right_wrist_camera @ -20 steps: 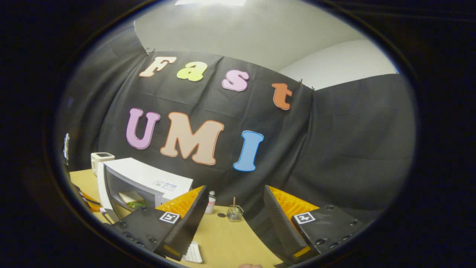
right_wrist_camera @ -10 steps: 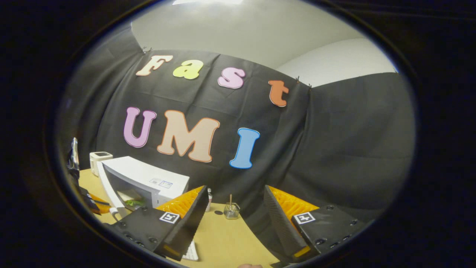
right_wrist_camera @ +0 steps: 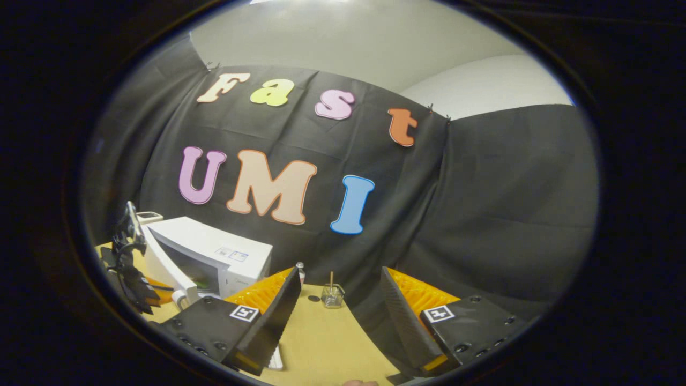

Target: Open the microwave oven with the left hand, put the food in, and close the microwave oven.

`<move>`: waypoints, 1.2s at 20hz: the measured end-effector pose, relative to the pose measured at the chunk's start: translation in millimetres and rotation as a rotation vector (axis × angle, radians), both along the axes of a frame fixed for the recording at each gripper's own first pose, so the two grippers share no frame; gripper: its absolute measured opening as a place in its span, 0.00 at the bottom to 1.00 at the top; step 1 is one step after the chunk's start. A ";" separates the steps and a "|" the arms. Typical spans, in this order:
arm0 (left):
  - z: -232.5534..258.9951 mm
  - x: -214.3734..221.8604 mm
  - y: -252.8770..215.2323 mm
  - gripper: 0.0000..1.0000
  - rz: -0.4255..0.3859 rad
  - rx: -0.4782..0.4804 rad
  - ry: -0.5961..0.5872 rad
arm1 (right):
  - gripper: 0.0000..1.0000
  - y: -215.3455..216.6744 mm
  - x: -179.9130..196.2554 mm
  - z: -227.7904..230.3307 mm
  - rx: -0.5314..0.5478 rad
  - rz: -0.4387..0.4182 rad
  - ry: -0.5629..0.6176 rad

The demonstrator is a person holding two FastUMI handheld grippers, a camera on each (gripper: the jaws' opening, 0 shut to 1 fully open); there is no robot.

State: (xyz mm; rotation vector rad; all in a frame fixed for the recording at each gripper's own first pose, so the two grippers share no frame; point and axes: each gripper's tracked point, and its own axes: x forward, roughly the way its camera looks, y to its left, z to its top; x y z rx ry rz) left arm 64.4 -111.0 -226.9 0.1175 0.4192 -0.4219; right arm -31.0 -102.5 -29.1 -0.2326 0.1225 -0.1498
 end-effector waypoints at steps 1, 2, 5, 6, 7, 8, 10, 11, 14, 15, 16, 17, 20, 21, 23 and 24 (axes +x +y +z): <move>-0.6 3.4 -0.6 0.03 -0.002 0.008 -0.001 | 0.97 1.8 -0.2 -1.2 0.001 0.003 0.003; -1.6 6.2 -1.8 0.04 -0.002 0.008 -0.006 | 0.95 2.5 0.5 -3.8 0.002 0.006 0.006; -2.6 20.1 -7.5 0.05 0.010 -0.002 -0.007 | 0.95 2.2 1.9 -10.9 0.019 0.006 0.024; -3.8 24.4 -9.4 0.02 0.015 -0.008 0.000 | 0.97 1.5 2.0 -14.2 0.025 0.007 0.033; -3.5 28.2 -10.2 0.05 0.021 -0.015 0.002 | 0.95 1.1 2.7 -16.3 0.027 0.009 0.040; -2.3 33.0 -11.9 0.07 0.025 -0.021 0.006 | 0.97 0.6 5.0 -17.2 0.023 0.012 0.044; -1.2 43.0 -14.9 0.11 0.034 -0.033 0.007 | 0.97 -0.7 8.6 -9.9 0.017 0.014 0.035; 0.3 48.4 -15.8 0.07 0.037 -0.039 0.005 | 0.97 -0.2 10.5 -8.8 0.023 0.015 0.035; 3.3 60.2 -18.0 0.02 0.046 -0.048 0.000 | 0.97 -2.5 12.8 -7.8 0.019 0.012 0.033; 3.5 63.8 -19.3 0.06 0.048 -0.053 0.002 | 0.97 -3.5 13.0 -8.6 0.013 0.012 0.035; 3.5 66.9 -19.8 0.02 0.051 -0.059 0.005 | 0.97 -3.7 13.3 -11.0 0.010 0.012 0.041; 2.9 70.2 -20.7 0.07 0.054 -0.063 0.007 | 0.97 -3.8 13.3 -11.7 0.010 0.012 0.044; 0.6 79.4 -18.5 0.02 0.070 -0.066 0.008 | 0.97 -4.4 15.7 -10.0 0.011 0.011 0.042; -1.9 81.7 -17.8 0.02 0.076 -0.064 0.013 | 0.97 -4.3 16.6 -8.0 0.009 0.011 0.036; -4.3 85.9 -16.8 0.02 0.085 -0.065 0.021 | 0.97 -5.2 17.5 -8.5 0.003 0.009 0.032; -3.2 88.3 -17.0 0.02 0.085 -0.069 0.024 | 0.97 -6.6 18.7 -7.7 0.002 0.007 0.033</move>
